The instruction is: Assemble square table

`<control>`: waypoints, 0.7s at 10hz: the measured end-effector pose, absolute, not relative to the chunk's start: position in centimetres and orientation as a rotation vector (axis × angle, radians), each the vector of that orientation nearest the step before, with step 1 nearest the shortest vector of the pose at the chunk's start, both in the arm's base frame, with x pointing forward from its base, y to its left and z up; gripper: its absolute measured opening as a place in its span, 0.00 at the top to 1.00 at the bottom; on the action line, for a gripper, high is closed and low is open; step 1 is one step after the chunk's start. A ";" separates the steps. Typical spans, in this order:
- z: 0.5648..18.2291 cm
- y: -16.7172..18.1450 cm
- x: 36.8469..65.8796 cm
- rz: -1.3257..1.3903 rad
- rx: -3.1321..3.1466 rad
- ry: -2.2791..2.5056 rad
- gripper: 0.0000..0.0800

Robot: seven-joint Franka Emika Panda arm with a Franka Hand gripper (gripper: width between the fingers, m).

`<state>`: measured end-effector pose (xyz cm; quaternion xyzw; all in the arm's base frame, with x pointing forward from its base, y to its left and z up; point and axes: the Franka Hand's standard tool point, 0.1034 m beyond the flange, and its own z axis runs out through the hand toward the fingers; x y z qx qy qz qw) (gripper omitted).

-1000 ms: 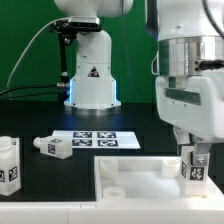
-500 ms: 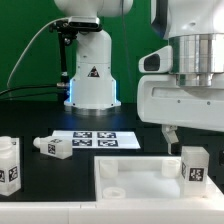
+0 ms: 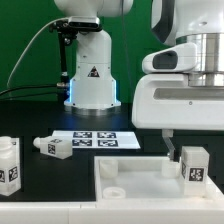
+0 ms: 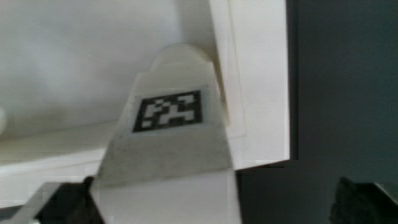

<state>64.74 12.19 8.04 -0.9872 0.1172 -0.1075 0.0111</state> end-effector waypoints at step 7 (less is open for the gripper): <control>7.8 11.5 64.3 -0.260 -2.851 1.148 0.62</control>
Offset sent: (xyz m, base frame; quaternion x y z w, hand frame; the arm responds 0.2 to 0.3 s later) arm 0.0000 0.0000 0.0000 0.0000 0.0000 0.1296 0.9916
